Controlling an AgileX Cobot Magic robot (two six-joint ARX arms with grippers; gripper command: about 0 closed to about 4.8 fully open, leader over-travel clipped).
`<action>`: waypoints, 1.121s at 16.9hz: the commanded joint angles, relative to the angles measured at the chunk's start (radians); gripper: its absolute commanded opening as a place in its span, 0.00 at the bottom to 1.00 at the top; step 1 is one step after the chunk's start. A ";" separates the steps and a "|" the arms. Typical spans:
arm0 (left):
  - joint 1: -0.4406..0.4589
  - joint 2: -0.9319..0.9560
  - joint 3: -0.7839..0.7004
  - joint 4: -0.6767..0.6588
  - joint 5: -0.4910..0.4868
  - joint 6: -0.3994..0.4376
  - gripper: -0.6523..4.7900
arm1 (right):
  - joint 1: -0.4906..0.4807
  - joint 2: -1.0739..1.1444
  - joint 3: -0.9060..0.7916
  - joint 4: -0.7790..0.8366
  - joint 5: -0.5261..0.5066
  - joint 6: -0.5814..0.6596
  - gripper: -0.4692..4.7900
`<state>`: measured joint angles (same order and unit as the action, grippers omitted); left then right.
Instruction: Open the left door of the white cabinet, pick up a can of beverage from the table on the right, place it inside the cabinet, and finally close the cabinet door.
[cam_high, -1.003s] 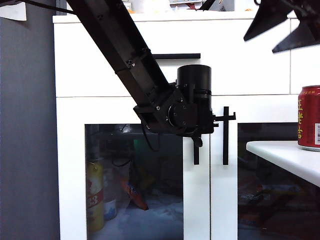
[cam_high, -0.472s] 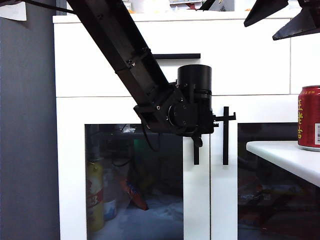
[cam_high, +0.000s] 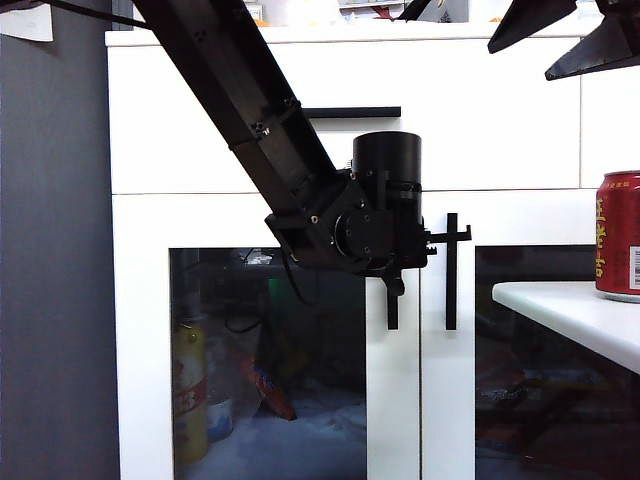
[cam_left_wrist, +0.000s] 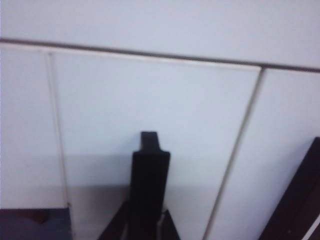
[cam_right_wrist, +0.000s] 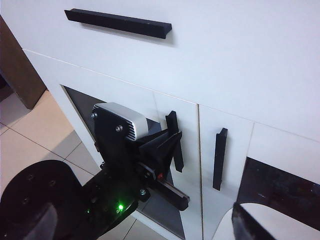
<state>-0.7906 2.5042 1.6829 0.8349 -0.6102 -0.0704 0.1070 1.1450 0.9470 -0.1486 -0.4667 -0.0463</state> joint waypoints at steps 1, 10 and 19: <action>-0.011 -0.006 0.002 0.048 0.013 -0.016 0.11 | 0.001 -0.004 0.004 0.008 -0.003 0.001 0.99; -0.039 -0.007 -0.008 -0.003 0.013 -0.016 0.11 | 0.002 -0.003 0.004 -0.008 -0.003 0.002 0.99; -0.044 -0.214 -0.396 0.056 0.012 -0.016 0.11 | 0.027 0.066 0.005 0.085 -0.007 0.048 0.96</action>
<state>-0.8284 2.3047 1.3113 0.9318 -0.5602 -0.0761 0.1329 1.1957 0.9482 -0.1047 -0.4679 -0.0189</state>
